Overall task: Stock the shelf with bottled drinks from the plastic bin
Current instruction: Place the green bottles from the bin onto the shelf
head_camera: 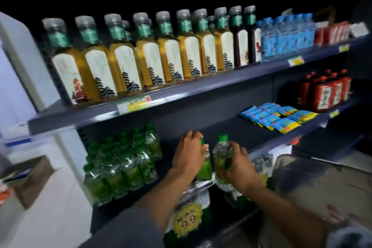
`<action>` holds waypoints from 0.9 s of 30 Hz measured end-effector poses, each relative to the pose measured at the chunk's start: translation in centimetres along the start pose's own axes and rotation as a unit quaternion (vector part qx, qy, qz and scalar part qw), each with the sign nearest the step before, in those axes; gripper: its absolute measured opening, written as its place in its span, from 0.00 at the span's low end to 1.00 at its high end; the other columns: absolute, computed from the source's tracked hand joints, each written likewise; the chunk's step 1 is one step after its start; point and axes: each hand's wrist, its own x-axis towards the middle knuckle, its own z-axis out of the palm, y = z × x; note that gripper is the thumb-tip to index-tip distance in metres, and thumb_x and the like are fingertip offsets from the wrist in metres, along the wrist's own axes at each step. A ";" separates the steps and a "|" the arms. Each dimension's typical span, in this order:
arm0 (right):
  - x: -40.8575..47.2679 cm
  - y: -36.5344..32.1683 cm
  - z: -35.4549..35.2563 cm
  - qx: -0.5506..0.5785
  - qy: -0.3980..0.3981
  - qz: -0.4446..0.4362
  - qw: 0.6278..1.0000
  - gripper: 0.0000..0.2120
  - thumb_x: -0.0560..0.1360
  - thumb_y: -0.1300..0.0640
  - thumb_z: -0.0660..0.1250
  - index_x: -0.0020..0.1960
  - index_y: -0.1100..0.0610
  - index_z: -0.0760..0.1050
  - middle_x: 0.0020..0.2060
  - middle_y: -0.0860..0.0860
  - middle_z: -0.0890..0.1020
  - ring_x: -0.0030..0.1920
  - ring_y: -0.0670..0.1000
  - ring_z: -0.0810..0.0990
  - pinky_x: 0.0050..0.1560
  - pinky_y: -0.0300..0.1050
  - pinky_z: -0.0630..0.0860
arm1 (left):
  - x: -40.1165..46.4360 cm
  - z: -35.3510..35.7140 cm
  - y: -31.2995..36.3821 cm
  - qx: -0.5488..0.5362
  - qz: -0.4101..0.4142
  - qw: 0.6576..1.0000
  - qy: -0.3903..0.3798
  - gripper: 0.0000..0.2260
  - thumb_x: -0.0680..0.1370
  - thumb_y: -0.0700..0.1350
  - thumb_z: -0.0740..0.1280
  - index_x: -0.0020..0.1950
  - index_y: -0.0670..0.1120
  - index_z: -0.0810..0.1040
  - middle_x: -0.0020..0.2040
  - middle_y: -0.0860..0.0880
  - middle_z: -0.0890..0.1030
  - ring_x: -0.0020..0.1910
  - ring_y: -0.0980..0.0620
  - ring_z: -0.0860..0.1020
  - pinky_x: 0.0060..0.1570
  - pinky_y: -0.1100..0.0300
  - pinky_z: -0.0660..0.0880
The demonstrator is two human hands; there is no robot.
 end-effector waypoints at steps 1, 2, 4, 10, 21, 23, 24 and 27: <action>0.5 -0.8 1.2 0.004 -0.011 0.000 1.000 0.40 0.65 0.55 0.78 0.73 0.54 0.64 0.59 0.58 0.72 0.57 0.66 0.77 0.57 0.57 0.76 | 0.3 -0.7 -1.5 0.011 -0.005 1.000 0.001 0.14 0.79 0.51 0.68 0.63 0.47 0.77 0.60 0.46 0.77 0.61 0.43 0.75 0.62 0.51 0.72; 0.9 -1.5 2.2 0.008 -0.020 -0.003 1.000 0.40 0.65 0.54 0.78 0.72 0.53 0.64 0.59 0.57 0.71 0.56 0.65 0.77 0.56 0.58 0.76 | 0.6 -1.2 -2.9 0.019 -0.011 1.000 0.002 0.14 0.79 0.51 0.69 0.62 0.46 0.77 0.60 0.45 0.77 0.60 0.43 0.76 0.60 0.51 0.74; 1.8 -2.6 4.6 0.016 -0.028 -0.016 0.999 0.40 0.65 0.53 0.78 0.72 0.51 0.64 0.58 0.56 0.71 0.56 0.64 0.77 0.54 0.56 0.77 | 1.5 -2.2 -5.5 0.038 -0.029 0.999 0.001 0.14 0.79 0.51 0.69 0.62 0.45 0.78 0.59 0.45 0.77 0.59 0.43 0.77 0.59 0.51 0.75; 3.7 -4.1 10.1 0.021 -0.031 -0.035 0.999 0.38 0.69 0.52 0.77 0.73 0.50 0.62 0.57 0.52 0.67 0.53 0.63 0.77 0.49 0.51 0.73 | 4.0 -2.4 -11.4 0.052 -0.079 0.995 -0.016 0.15 0.79 0.50 0.71 0.62 0.45 0.78 0.61 0.44 0.78 0.60 0.43 0.78 0.57 0.53 0.75; 6.5 -3.6 17.4 0.025 -0.043 -0.053 0.997 0.38 0.68 0.53 0.80 0.71 0.51 0.63 0.59 0.52 0.67 0.53 0.60 0.77 0.52 0.52 0.78 | 8.6 -0.1 -16.7 0.108 -0.147 0.983 -0.037 0.15 0.76 0.52 0.73 0.58 0.46 0.81 0.58 0.42 0.82 0.57 0.41 0.81 0.53 0.51 0.79; 6.4 -3.4 18.3 0.031 -0.048 -0.068 0.996 0.40 0.68 0.53 0.80 0.72 0.47 0.62 0.59 0.51 0.67 0.55 0.59 0.77 0.54 0.54 0.79 | 9.0 0.4 -17.2 0.117 -0.147 0.981 -0.039 0.15 0.75 0.52 0.74 0.58 0.45 0.82 0.58 0.42 0.82 0.58 0.41 0.81 0.53 0.51 0.79; 6.3 -3.3 18.7 0.039 -0.052 -0.071 0.995 0.41 0.68 0.54 0.80 0.73 0.46 0.61 0.59 0.52 0.67 0.57 0.60 0.76 0.55 0.54 0.79 | 9.2 0.7 -17.4 0.124 -0.146 0.981 -0.042 0.15 0.75 0.51 0.74 0.58 0.45 0.82 0.58 0.42 0.82 0.58 0.41 0.81 0.52 0.51 0.78; 6.1 -3.0 19.2 0.054 -0.096 -0.050 0.993 0.50 0.69 0.55 0.79 0.79 0.43 0.50 0.66 0.55 0.66 0.65 0.61 0.69 0.63 0.57 0.74 | 9.1 1.2 -17.8 0.143 -0.145 0.978 -0.040 0.15 0.77 0.51 0.73 0.59 0.43 0.81 0.58 0.41 0.82 0.58 0.40 0.81 0.50 0.51 0.77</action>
